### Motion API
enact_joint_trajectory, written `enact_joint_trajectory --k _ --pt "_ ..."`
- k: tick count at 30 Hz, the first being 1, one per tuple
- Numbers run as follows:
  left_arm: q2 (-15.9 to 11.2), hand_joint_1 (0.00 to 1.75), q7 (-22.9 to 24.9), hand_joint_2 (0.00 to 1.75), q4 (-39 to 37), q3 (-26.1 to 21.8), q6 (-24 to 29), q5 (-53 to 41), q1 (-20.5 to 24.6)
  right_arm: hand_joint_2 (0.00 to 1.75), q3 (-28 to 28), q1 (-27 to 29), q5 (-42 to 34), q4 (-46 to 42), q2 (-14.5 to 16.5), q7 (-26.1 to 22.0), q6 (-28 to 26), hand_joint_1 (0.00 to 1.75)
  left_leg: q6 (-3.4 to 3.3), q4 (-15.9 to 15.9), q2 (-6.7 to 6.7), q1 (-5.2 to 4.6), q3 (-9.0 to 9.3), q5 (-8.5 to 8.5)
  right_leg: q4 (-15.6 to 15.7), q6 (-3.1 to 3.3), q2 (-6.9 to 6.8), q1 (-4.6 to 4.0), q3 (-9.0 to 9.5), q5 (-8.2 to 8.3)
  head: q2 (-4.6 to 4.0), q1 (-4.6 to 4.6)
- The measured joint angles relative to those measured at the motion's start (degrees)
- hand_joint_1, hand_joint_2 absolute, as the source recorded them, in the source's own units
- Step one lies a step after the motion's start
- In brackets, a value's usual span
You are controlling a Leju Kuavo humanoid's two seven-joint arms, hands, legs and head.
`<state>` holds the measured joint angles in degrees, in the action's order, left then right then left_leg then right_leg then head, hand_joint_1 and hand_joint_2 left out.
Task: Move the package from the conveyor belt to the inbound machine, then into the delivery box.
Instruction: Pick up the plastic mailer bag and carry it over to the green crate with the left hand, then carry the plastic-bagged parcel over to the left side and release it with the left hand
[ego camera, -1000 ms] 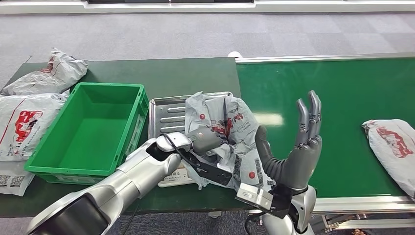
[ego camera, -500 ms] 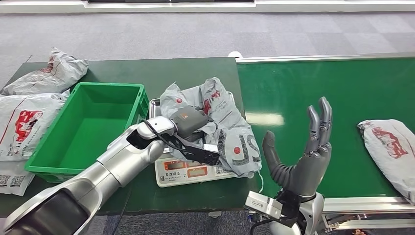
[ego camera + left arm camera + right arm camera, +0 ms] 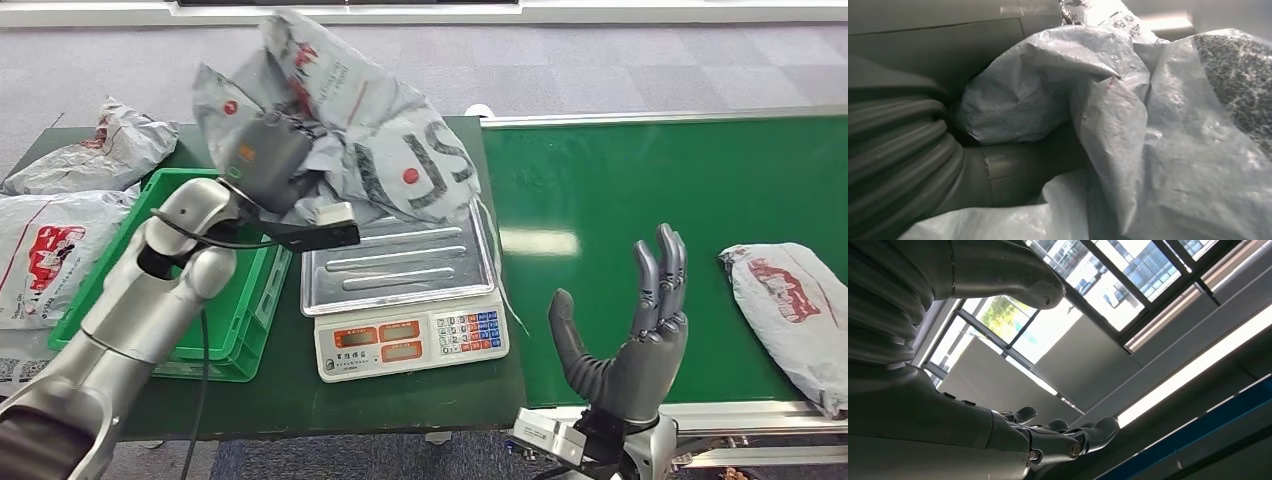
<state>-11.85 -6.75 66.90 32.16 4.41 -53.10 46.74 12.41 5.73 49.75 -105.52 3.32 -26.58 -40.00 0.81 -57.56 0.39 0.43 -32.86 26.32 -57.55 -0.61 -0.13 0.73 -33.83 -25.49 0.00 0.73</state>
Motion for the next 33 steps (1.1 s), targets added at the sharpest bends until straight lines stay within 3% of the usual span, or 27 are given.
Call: enact_joint_trajectory --k 3,6,15,20,24,28,33 --pt "-3.78 1.75 -1.82 1.75 2.22 -7.28 1.80 -0.51 -2.58 1.75 -1.32 2.05 0.15 -1.22 0.02 -0.81 -0.02 0.00 0.02 0.02 0.11 0.01 0.04 0.01 0.00 0.05 0.08 -0.02 -0.04 -0.03 0.00 0.02" --pt "-5.74 1.75 -3.47 1.75 3.32 -12.68 2.47 -1.37 -5.18 1.75 -2.10 3.26 0.15 -2.10 0.04 -1.17 -0.02 0.00 0.02 0.02 0.05 0.05 -0.01 0.00 0.00 0.07 -0.02 -0.07 -0.06 -0.04 0.00 0.03" --pt "-8.16 1.75 -2.30 1.75 5.23 -18.34 3.11 -2.45 -9.67 1.75 -3.01 4.94 1.03 -3.42 0.49 -1.21 -0.01 0.00 0.01 0.00 -0.02 0.05 -0.05 0.01 0.01 0.02 -0.02 0.06 -0.02 -0.01 0.00 0.00" --pt "-10.48 1.75 -2.77 1.75 5.26 -24.92 5.28 -2.73 -18.38 1.75 -3.58 8.27 2.04 -5.55 1.26 -1.74 -0.02 0.00 0.16 0.04 0.16 0.04 0.01 0.13 0.01 0.17 0.16 0.02 -0.08 -0.12 0.00 0.02" --pt "-10.64 1.75 -4.84 1.75 5.21 -30.72 6.12 -3.86 -25.59 1.75 -3.64 9.35 2.88 -6.67 1.58 -0.99 -0.02 0.00 0.21 0.05 0.24 0.11 -0.04 0.16 0.01 0.25 0.18 -0.13 -0.19 -0.18 0.00 0.02" --pt "-10.47 1.75 -3.40 1.75 5.62 -34.43 5.50 -5.62 -30.24 1.75 -3.65 9.44 3.12 -7.04 1.70 -0.43 -0.01 0.00 0.22 0.06 0.28 0.11 -0.06 0.19 0.01 0.25 0.21 -0.12 -0.14 -0.18 0.00 0.01" --pt "-8.28 1.75 -2.97 1.75 6.35 -39.43 6.03 -8.39 -39.21 1.75 -3.64 9.55 3.35 -7.16 1.71 0.95 0.00 0.00 0.23 0.06 0.43 0.11 -0.02 0.26 0.02 0.27 0.38 -0.11 -0.17 -0.20 0.00 0.01"
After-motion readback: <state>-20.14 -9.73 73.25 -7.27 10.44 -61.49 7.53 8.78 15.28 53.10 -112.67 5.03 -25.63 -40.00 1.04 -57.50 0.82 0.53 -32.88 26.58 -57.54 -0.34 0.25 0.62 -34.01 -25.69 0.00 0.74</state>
